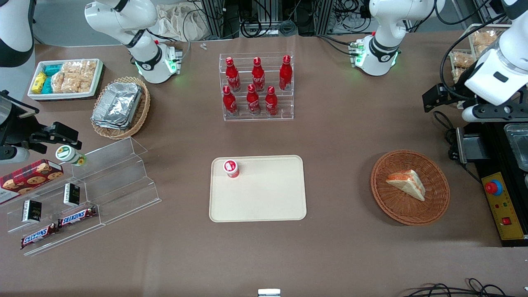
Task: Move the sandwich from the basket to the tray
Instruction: 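Lower the open left gripper over the wrapped sandwich in the wicker basket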
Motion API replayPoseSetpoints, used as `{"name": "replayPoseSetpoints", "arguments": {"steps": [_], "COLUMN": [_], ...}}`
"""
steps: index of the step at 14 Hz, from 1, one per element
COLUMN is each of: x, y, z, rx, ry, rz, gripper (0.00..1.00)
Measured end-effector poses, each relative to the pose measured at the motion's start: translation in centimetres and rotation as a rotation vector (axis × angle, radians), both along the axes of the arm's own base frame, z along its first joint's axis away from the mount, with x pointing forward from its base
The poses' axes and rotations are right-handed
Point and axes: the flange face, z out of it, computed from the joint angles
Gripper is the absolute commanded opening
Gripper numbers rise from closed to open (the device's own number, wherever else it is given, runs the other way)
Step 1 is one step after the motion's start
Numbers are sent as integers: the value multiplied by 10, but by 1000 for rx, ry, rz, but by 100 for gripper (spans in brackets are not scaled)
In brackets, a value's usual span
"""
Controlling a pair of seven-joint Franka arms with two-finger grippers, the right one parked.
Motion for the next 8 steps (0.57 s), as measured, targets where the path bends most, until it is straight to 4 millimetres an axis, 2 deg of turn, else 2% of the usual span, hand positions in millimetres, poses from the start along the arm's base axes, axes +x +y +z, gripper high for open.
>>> {"name": "replayPoseSetpoints", "arguments": {"steps": [5,8], "x": [3,13], "y": [6,32], "z": [-3,-17], "rx": [1,5], "ry": [5,32], "rz": [13,114], "gripper": [100,100]}}
